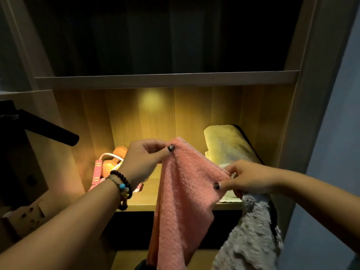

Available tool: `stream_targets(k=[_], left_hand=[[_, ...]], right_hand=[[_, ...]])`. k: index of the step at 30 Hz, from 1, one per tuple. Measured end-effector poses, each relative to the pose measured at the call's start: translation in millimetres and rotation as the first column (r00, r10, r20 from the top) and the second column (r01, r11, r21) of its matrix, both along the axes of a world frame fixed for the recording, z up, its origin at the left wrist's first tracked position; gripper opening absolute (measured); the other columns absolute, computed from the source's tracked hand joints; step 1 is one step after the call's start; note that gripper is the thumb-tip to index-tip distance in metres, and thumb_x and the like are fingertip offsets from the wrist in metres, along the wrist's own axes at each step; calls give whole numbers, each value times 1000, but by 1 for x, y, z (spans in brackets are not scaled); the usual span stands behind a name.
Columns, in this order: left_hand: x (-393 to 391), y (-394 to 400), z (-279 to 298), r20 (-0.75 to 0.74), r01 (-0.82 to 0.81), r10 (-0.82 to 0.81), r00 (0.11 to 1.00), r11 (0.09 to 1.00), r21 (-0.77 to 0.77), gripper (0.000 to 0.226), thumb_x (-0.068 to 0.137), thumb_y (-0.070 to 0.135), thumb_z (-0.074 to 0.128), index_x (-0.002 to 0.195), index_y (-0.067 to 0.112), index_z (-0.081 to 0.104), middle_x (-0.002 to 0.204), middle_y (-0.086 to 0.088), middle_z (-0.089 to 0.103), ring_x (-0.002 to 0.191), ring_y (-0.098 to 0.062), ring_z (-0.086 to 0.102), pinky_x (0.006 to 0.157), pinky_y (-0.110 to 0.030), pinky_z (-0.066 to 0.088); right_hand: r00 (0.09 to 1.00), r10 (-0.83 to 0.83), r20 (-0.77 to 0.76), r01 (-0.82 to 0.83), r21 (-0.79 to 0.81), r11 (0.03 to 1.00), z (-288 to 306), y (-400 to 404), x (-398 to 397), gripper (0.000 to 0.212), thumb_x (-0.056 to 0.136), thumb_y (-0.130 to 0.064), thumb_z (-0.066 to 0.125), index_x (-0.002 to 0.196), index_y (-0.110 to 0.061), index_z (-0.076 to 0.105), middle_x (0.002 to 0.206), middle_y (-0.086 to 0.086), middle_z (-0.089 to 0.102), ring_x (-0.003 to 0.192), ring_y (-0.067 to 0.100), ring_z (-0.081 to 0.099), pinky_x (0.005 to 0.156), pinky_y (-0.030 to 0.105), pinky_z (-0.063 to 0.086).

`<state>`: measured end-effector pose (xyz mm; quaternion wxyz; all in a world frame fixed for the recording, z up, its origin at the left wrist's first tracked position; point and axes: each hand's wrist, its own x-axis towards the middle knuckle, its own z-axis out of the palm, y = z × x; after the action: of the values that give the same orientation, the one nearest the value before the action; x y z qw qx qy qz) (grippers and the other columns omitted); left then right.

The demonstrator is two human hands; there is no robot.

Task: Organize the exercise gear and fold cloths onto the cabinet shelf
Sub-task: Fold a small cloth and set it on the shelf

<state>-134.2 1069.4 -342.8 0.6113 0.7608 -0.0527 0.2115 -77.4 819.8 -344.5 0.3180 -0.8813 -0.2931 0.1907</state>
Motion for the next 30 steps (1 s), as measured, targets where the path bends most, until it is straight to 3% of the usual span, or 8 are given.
stream_targets(k=[2, 7, 12, 14, 17, 20, 26, 30], left_hand=[[0, 10, -3, -6, -41, 41, 999, 997, 58, 11, 82, 6, 71, 80, 16, 75, 73, 4, 74, 65, -2, 65, 56, -13, 49], [-1, 19, -18, -15, -35, 41, 999, 959, 281, 13, 76, 14, 79, 84, 23, 76, 82, 7, 75, 80, -7, 70, 73, -22, 56], [1, 5, -29, -24, -13, 23, 999, 937, 349, 6, 79, 13, 77, 74, 14, 74, 63, 11, 69, 52, 5, 59, 49, -7, 42], [5, 5, -31, -11, -51, 59, 998, 937, 345, 10, 82, 12, 74, 72, 15, 75, 60, 10, 68, 52, 3, 56, 52, -11, 44], [9, 12, -30, -19, -76, 85, 996, 953, 292, 8, 80, 6, 75, 77, 14, 78, 72, 3, 73, 76, -6, 66, 74, -24, 55], [10, 13, -30, -27, -35, 48, 998, 934, 355, 10, 77, 5, 77, 84, 12, 78, 85, 2, 75, 89, -7, 69, 83, -21, 55], [15, 19, -30, -107, -80, 132, 985, 915, 394, 16, 77, 11, 77, 77, 27, 74, 73, 14, 71, 75, 2, 64, 63, -7, 49], [18, 35, -31, -218, -98, 167, 961, 950, 295, 8, 77, 13, 78, 75, 21, 77, 77, 0, 73, 77, -17, 63, 68, -29, 54]], right_hand=[[989, -69, 133, 72, -18, 997, 0, -2, 4, 28, 90, -29, 63, 95, -2, 67, 76, 7, 60, 57, 9, 51, 54, 23, 41], [864, -10, 504, 72, -103, 992, 22, 12, -1, 27, 91, -39, 60, 85, -15, 68, 72, -1, 64, 65, 11, 55, 55, 23, 38], [794, 54, 605, 76, -188, 979, 37, 18, -6, 31, 90, -44, 59, 89, -15, 69, 82, 4, 66, 76, 20, 59, 68, 39, 47], [781, 68, 620, 106, -239, 965, 41, 11, -3, 34, 88, -48, 60, 83, -15, 67, 76, 5, 65, 70, 19, 57, 60, 35, 43], [810, 87, 580, 129, -321, 938, 43, -1, 4, 41, 86, -52, 59, 70, -14, 62, 63, 2, 56, 58, 17, 48, 53, 30, 33], [838, 115, 534, 105, -364, 925, 38, -4, 8, 32, 85, -47, 64, 69, -20, 61, 67, -2, 59, 62, 15, 54, 56, 30, 40], [849, 120, 514, 65, -327, 943, 35, 5, 18, 31, 91, -45, 56, 85, -20, 72, 80, 5, 68, 70, 23, 59, 60, 36, 43], [838, 113, 534, 36, -261, 965, 29, 15, 27, 31, 92, -44, 54, 95, -22, 75, 82, 3, 71, 69, 23, 58, 61, 38, 43]])
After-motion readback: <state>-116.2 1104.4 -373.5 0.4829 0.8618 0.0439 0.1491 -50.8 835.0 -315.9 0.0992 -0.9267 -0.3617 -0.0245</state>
